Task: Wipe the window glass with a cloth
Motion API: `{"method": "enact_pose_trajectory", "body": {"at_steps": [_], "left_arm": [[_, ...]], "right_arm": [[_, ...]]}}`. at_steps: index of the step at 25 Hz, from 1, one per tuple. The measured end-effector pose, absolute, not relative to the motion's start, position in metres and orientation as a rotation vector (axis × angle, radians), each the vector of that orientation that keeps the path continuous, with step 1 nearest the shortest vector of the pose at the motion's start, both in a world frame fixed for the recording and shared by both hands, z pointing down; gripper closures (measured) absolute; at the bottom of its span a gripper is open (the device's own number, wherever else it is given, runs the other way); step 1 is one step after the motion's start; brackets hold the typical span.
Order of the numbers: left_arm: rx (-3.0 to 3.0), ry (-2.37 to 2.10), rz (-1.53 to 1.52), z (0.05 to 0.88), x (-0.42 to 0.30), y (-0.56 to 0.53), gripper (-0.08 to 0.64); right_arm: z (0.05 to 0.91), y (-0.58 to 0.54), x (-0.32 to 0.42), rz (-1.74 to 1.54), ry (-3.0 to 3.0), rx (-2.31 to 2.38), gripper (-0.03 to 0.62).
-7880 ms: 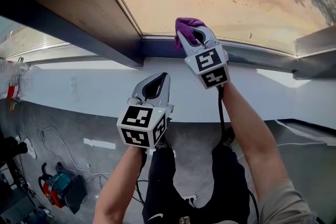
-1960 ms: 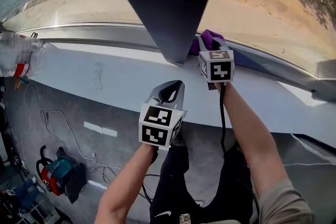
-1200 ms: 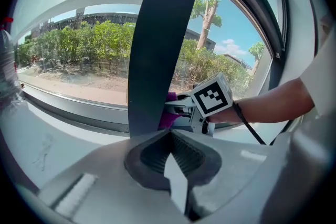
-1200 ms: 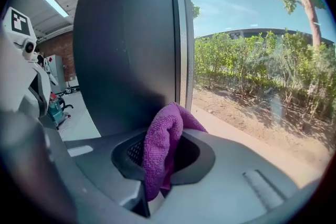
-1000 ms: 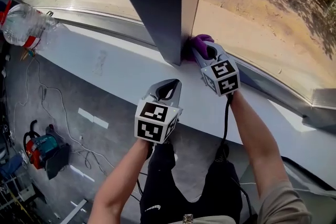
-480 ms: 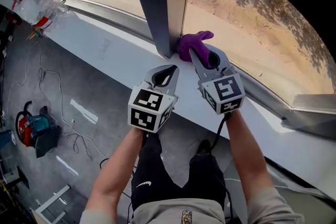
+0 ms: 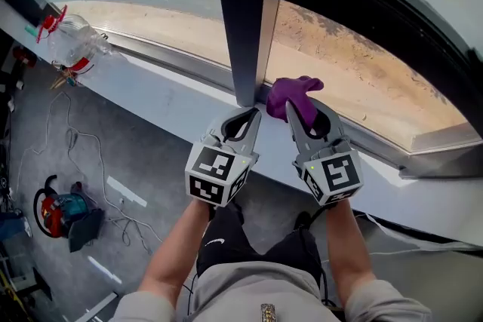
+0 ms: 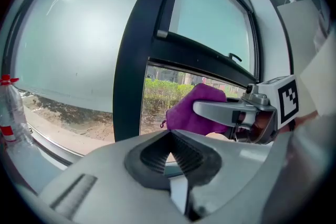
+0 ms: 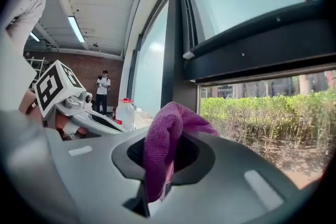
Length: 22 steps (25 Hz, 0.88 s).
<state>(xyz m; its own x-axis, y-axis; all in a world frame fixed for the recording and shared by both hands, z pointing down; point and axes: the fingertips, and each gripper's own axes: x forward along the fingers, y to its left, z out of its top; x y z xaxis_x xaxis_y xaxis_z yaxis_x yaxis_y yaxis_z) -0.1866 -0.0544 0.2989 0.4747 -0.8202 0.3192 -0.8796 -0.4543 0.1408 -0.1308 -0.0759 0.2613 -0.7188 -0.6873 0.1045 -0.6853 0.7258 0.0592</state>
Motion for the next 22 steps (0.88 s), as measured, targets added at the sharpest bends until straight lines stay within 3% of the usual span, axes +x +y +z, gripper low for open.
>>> {"method": "enact_pose_trajectory", "body": {"at_steps": [12,22], "left_arm": [[2.546,-1.403,0.215,0.18,-0.21,-0.031,0.56],[2.519,-1.513,0.154,0.104,-0.164,0.032,0.56]], "right_arm": [[0.141,-0.038,-0.156,-0.008,-2.858,1.293,0.52],[0.067,0.019,-0.111,0.036,-2.966,1.223,0.52]]}}
